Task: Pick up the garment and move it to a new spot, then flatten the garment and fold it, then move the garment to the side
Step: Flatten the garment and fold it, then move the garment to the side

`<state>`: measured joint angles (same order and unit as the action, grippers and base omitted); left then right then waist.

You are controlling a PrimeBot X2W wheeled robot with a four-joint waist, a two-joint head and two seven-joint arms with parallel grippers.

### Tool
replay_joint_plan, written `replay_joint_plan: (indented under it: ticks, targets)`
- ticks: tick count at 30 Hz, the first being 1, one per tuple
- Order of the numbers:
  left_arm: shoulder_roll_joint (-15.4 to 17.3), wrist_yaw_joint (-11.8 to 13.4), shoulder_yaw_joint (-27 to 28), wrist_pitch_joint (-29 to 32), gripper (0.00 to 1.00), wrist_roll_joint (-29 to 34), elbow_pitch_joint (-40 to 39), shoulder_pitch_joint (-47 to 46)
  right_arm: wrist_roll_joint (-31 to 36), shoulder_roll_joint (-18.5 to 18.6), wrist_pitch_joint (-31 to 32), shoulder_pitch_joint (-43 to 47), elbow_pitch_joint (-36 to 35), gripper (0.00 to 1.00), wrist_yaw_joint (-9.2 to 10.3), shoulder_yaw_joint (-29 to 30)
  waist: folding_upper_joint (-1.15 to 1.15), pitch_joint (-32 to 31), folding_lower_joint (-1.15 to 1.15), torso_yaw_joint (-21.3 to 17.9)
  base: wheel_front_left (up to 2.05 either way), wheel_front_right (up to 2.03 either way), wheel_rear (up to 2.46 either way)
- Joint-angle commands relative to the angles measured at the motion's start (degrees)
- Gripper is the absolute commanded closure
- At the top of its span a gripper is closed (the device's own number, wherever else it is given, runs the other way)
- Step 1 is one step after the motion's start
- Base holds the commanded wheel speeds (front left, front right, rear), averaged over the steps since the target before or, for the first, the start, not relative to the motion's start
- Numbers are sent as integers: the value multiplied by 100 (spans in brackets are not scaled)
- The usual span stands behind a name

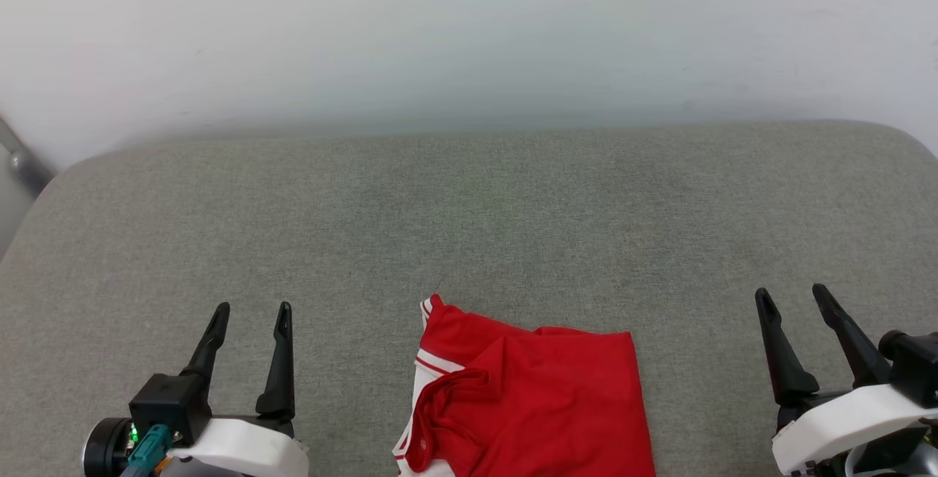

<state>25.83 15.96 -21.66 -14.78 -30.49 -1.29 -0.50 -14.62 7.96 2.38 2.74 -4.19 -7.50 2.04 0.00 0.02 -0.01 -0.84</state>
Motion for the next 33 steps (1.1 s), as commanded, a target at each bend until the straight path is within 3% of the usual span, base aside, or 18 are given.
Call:
replay_joint_plan:
  ticks: [1,7,12,21,27,33]
  targets:
    - [-11,34,20,-12,0,5,7,-2,34,26,-17,-27,-45,0,2,-7,0,4,1,2,0,0,0]
    - [-38,62,68,-17,0,-49,38,18,53,68,54,-65,-63,0,2,24,0,28,1,16,0,0,0]
    - [-51,73,141,-28,0,-72,21,7,-390,99,583,2,105,0,3,336,0,88,1,21,0,0,0]
    - [-193,1,326,-47,0,18,-28,-131,-1844,661,2987,-18,878,0,2,1276,0,292,1,165,0,0,0]
    - [-349,-126,480,-50,0,170,-97,-252,-2321,346,4743,-225,1098,0,2,1484,0,577,1,327,0,0,0]
    - [-571,-344,569,-50,0,323,-29,-473,-3052,-336,5673,-522,1011,0,2,1310,0,927,1,539,0,0,0]
